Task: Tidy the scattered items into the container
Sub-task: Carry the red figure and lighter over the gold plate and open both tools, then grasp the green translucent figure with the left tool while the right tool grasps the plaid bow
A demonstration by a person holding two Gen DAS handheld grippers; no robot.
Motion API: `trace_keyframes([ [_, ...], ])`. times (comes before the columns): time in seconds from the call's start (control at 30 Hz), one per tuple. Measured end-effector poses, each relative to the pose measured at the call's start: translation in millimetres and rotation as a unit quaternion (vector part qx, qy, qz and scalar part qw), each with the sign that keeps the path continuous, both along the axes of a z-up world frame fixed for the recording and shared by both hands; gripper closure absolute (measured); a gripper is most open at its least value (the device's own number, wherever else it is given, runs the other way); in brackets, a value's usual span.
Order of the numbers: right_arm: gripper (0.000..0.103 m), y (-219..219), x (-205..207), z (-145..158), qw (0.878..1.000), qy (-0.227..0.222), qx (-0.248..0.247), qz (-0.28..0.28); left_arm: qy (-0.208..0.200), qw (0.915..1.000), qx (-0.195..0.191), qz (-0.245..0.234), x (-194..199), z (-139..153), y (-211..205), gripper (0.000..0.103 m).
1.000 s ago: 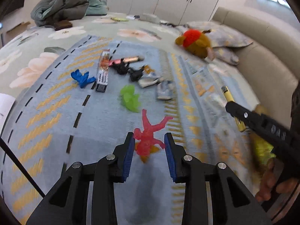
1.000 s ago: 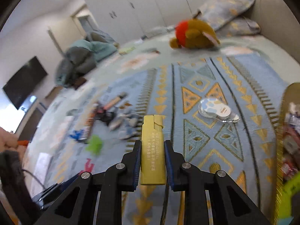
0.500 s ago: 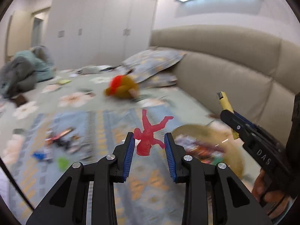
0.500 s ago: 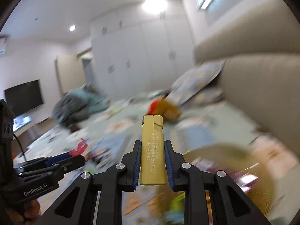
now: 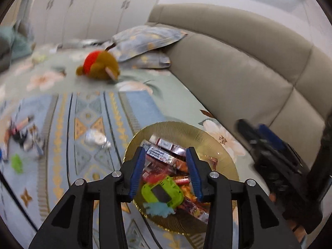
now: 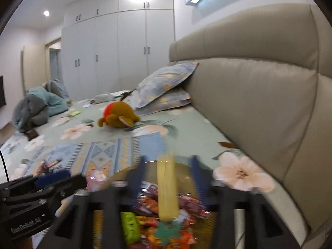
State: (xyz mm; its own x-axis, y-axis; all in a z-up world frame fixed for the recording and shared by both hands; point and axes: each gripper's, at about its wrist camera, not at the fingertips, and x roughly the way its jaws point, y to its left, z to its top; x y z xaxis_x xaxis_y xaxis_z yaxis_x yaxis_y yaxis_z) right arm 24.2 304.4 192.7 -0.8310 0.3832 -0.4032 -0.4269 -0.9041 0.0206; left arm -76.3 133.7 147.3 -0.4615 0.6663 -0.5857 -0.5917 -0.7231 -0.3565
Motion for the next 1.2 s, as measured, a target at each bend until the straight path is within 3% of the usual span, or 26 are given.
trace_keyframes([
  [0.07, 0.028, 1.8, 12.4, 5.2, 0.999, 0.036, -0.016, -0.003, -0.012, 0.9996, 0.011, 0.024, -4.7, -2.5, -18.2, 0.064],
  [0.23, 0.027, -1.3, 18.4, 10.6, 0.996, 0.063, -0.068, 0.012, 0.002, 0.9942, 0.004, 0.107, -4.5, -2.5, -77.3, 0.06],
  [0.33, 0.026, -21.2, 12.0, 13.3, 0.99, 0.073, -0.108, 0.054, 0.032, 0.981, -0.018, 0.191, -3.2, -13.2, -120.9, 0.041],
  [0.4, 0.025, -40.9, -0.5, 12.9, 0.984, 0.071, -0.129, 0.1, 0.041, 0.9705, -0.031, 0.236, -7.2, -26.2, -147.2, 0.041],
  [0.5, 0.025, -74.3, -24.9, 5.7, 0.976, 0.055, -0.141, 0.156, 0.001, 0.9606, -0.038, 0.275, -21.0, -47.2, -179.4, 0.041],
  [0.6, 0.025, -103.2, -49.8, -11.2, 0.969, 0.024, -0.163, 0.186, -0.03, 0.9522, -0.015, 0.304, -33.4, -66.0, -202.9, 0.041],
  [0.7, 0.025, -121.9, -74.3, -36.3, 0.958, -0.01, -0.2, 0.207, -0.022, 0.9463, -0.028, 0.321, -38.4, -77.6, -210.5, 0.041],
  [0.8, 0.025, -138.9, -100.2, -59.8, 0.954, -0.037, -0.2, 0.218, -0.021, 0.9406, -0.041, 0.336, -51.1, -89.2, -218.1, 0.041],
  [0.97, 0.025, -173.2, -192.1, -103.0, 0.939, -0.123, -0.213, 0.239, -0.078, 0.9383, -0.022, 0.336, -82.2, -132.2, -221.9, 0.041],
  [1.03, 0.025, -188.9, -226.7, -121.1, 0.935, -0.16, -0.194, 0.249, -0.071, 0.9384, -0.039, 0.336, -94.6, -145.7, -215.6, 0.041],
  [1.13, 0.025, -210.5, -271.4, -150.0, 0.928, -0.216, -0.146, 0.268, -0.061, 0.9398, -0.043, 0.333, -109.1, -143.8, -211.0, 0.041],
  [1.2, 0.025, -218.6, -291.7, -170.6, 0.92, -0.241, -0.144, 0.273, -0.069, 0.9348, -0.047, 0.345, -122.8, -144.9, -213.3, 0.042],
])
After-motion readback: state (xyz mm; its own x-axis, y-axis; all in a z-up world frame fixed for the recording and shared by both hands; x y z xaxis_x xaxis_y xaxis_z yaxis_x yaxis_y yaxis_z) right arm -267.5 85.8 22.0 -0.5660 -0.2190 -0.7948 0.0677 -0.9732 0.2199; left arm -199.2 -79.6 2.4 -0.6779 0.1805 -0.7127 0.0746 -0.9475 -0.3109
